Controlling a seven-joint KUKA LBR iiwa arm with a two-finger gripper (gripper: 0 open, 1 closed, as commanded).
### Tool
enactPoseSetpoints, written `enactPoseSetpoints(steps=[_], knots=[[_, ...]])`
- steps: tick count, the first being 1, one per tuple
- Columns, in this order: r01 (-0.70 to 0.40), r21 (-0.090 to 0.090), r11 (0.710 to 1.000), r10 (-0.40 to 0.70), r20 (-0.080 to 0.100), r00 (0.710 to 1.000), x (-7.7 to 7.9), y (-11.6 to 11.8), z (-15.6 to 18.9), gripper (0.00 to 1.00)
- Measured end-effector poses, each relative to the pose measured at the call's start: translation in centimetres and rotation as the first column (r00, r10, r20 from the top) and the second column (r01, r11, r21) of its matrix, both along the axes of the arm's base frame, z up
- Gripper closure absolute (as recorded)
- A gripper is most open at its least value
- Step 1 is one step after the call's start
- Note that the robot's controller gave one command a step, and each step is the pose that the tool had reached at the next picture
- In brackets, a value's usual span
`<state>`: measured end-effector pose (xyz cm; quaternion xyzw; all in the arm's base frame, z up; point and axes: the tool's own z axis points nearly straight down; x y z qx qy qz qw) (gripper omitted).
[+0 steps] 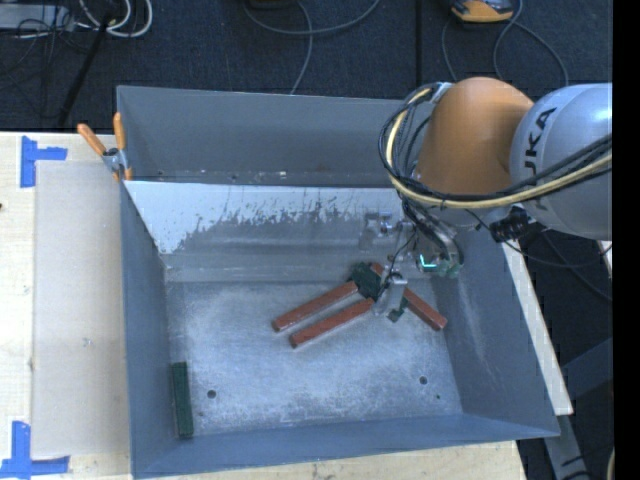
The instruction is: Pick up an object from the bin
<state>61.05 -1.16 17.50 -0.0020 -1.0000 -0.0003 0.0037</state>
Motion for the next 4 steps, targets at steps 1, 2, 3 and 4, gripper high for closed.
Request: enactPoseSetpoints(steps=[1, 2, 3, 4], knots=[[-0.229, 0.001, 0.973, 0.229, 0.002, 0.973, -0.1, 1.1, -10.9, 0.0], [-0.584, 0.0, 0.812, 0.584, 0.009, 0.812, -1.4, 3.3, -7.5, 0.0], [-0.62, -0.001, 0.785, 0.62, 0.01, 0.785, -0.2, 4.1, -7.2, 0.0], [-0.694, 0.002, 0.72, 0.694, 0.006, 0.72, -0.5, 3.9, -10.7, 0.0]])
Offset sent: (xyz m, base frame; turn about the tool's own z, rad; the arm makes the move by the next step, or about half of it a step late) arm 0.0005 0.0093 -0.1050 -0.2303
